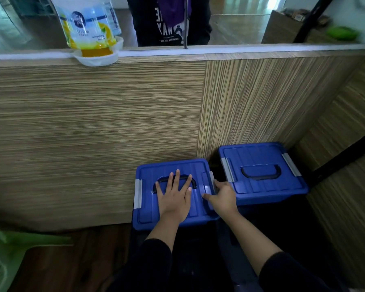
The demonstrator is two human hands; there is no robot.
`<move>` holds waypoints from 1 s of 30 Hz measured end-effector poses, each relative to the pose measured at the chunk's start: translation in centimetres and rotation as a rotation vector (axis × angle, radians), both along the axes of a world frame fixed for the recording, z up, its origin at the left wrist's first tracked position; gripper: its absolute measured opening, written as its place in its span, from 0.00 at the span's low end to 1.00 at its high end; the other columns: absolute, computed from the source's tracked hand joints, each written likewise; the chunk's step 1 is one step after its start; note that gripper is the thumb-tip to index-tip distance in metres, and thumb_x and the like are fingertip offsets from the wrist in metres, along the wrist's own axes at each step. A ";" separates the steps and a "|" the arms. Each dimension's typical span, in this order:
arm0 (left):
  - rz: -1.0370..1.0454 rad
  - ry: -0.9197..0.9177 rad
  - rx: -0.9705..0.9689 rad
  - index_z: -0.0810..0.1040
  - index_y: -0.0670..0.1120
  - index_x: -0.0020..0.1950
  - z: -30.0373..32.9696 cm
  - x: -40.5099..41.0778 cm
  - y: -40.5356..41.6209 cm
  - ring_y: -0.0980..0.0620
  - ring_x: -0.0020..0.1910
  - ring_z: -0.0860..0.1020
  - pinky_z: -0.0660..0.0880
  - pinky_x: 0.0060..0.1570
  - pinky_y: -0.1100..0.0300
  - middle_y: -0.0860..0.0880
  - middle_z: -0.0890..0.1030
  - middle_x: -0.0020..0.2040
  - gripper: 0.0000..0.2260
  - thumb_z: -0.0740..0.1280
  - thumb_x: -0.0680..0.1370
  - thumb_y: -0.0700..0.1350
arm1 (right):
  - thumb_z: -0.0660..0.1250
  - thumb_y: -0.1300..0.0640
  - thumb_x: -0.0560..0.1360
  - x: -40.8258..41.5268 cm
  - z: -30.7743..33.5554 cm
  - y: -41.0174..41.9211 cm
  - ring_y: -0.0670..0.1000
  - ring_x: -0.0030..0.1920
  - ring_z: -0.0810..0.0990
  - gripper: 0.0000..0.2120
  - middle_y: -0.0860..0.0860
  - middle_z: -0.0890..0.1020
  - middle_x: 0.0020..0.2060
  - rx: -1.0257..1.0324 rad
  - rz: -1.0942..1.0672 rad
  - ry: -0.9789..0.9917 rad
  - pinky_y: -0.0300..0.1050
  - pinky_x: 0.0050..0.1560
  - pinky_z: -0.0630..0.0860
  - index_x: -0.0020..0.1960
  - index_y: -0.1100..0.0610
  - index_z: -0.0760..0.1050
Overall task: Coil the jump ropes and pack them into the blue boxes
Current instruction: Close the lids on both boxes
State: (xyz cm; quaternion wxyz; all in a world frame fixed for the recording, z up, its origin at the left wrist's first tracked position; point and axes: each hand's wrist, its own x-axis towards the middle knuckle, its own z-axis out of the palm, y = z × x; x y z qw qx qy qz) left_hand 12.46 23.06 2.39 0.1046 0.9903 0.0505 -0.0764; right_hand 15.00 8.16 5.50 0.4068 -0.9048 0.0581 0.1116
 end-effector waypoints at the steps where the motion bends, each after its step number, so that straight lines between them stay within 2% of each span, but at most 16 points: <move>1: 0.000 0.007 0.004 0.34 0.64 0.72 0.0 0.1 0.0 0.53 0.76 0.34 0.35 0.71 0.36 0.55 0.31 0.74 0.30 0.22 0.69 0.61 | 0.73 0.58 0.71 0.0 0.2 0.1 0.55 0.60 0.73 0.26 0.56 0.71 0.60 -0.044 0.030 -0.018 0.33 0.52 0.64 0.66 0.64 0.70; 4: 0.006 0.019 0.015 0.33 0.64 0.72 -0.1 0.2 -0.1 0.52 0.76 0.34 0.34 0.71 0.36 0.55 0.30 0.74 0.27 0.24 0.72 0.61 | 0.71 0.56 0.73 0.1 0.8 0.0 0.55 0.59 0.72 0.25 0.57 0.69 0.59 -0.133 0.108 -0.043 0.32 0.50 0.62 0.66 0.64 0.69; 8: -0.011 0.044 0.013 0.35 0.63 0.74 0.0 0.4 0.0 0.52 0.76 0.33 0.35 0.71 0.37 0.54 0.31 0.75 0.21 0.36 0.82 0.58 | 0.67 0.56 0.75 -0.4 -0.1 0.2 0.54 0.61 0.69 0.15 0.52 0.66 0.53 -0.217 0.240 -0.115 0.32 0.56 0.63 0.58 0.64 0.77; 11: -0.064 0.050 -0.021 0.37 0.60 0.76 0.3 0.3 0.7 0.53 0.76 0.33 0.33 0.72 0.40 0.53 0.33 0.77 0.22 0.39 0.83 0.58 | 0.64 0.49 0.76 -0.6 -0.3 0.4 0.55 0.61 0.68 0.17 0.53 0.67 0.55 -0.324 0.299 -0.176 0.45 0.62 0.68 0.55 0.62 0.78; 12: -0.088 0.036 -0.041 0.39 0.58 0.77 0.4 -0.1 1.0 0.54 0.76 0.34 0.33 0.73 0.41 0.53 0.34 0.78 0.24 0.40 0.83 0.59 | 0.63 0.44 0.75 -0.6 -0.2 0.3 0.56 0.63 0.67 0.21 0.54 0.68 0.57 -0.391 0.337 -0.197 0.49 0.66 0.66 0.56 0.61 0.78; 14: -0.088 -0.030 -0.032 0.42 0.55 0.78 -0.2 -1.4 1.6 0.55 0.77 0.38 0.33 0.73 0.42 0.55 0.39 0.78 0.27 0.40 0.81 0.62 | 0.55 0.36 0.74 -0.7 -0.3 -0.1 0.55 0.70 0.63 0.30 0.54 0.67 0.66 -0.510 0.471 -0.289 0.53 0.75 0.50 0.65 0.57 0.73; 16: -0.039 -0.105 0.022 0.48 0.58 0.77 -0.9 -2.9 1.5 0.52 0.78 0.44 0.35 0.72 0.41 0.54 0.46 0.78 0.29 0.36 0.78 0.65 | 0.40 0.33 0.71 -0.9 -0.9 -0.5 0.51 0.76 0.54 0.37 0.50 0.59 0.75 -0.548 0.595 -0.324 0.54 0.72 0.34 0.75 0.48 0.59; 18: -0.016 -0.119 0.004 0.56 0.60 0.76 -1.1 -3.4 1.3 0.51 0.77 0.52 0.40 0.72 0.40 0.52 0.56 0.78 0.28 0.36 0.79 0.65 | 0.28 0.31 0.67 -0.9 -1.4 -0.8 0.47 0.77 0.46 0.41 0.46 0.49 0.77 -0.577 0.647 -0.273 0.55 0.69 0.27 0.76 0.43 0.49; 20: -0.028 -0.093 0.007 0.52 0.61 0.77 -1.0 -2.7 0.9 0.54 0.77 0.47 0.35 0.72 0.39 0.52 0.50 0.79 0.30 0.33 0.77 0.66 | 0.25 0.32 0.67 -0.5 -1.4 -1.1 0.46 0.77 0.43 0.42 0.46 0.46 0.77 -0.642 0.657 -0.254 0.56 0.69 0.26 0.76 0.44 0.47; 22: -0.029 -0.045 0.007 0.45 0.62 0.77 -0.3 -1.5 0.5 0.55 0.77 0.41 0.32 0.72 0.39 0.54 0.41 0.79 0.28 0.34 0.77 0.65 | 0.31 0.36 0.73 0.4 -1.2 -1.3 0.46 0.77 0.43 0.34 0.46 0.45 0.77 -0.701 0.642 -0.232 0.58 0.70 0.29 0.77 0.45 0.46; 24: -0.024 -0.006 -0.002 0.43 0.62 0.77 0.2 -0.2 -0.1 0.54 0.78 0.39 0.32 0.71 0.39 0.54 0.40 0.79 0.25 0.39 0.81 0.63 | 0.37 0.39 0.79 1.3 -1.1 -1.7 0.46 0.77 0.42 0.28 0.47 0.44 0.77 -0.721 0.624 -0.203 0.58 0.71 0.31 0.77 0.46 0.45; 25: -0.019 0.017 -0.010 0.43 0.61 0.78 0.3 0.5 -0.6 0.54 0.77 0.39 0.32 0.71 0.39 0.54 0.39 0.79 0.25 0.41 0.81 0.62 | 0.35 0.39 0.77 1.8 -1.1 -2.0 0.46 0.77 0.43 0.29 0.47 0.44 0.77 -0.733 0.618 -0.204 0.58 0.70 0.30 0.77 0.46 0.45; 27: -0.020 0.039 -0.013 0.43 0.61 0.78 0.4 1.6 -1.4 0.54 0.77 0.38 0.32 0.71 0.38 0.54 0.39 0.79 0.24 0.41 0.81 0.62 | 0.25 0.38 0.68 2.8 -1.2 -2.5 0.47 0.77 0.43 0.39 0.47 0.45 0.77 -0.754 0.614 -0.222 0.59 0.69 0.29 0.77 0.46 0.45; 30: -0.033 0.044 -0.006 0.43 0.61 0.78 0.3 2.8 -1.8 0.53 0.77 0.38 0.32 0.71 0.38 0.54 0.38 0.79 0.25 0.41 0.81 0.62 | 0.22 0.38 0.63 4.0 -1.4 -3.0 0.47 0.77 0.42 0.43 0.47 0.43 0.77 -0.761 0.605 -0.207 0.60 0.69 0.29 0.77 0.46 0.43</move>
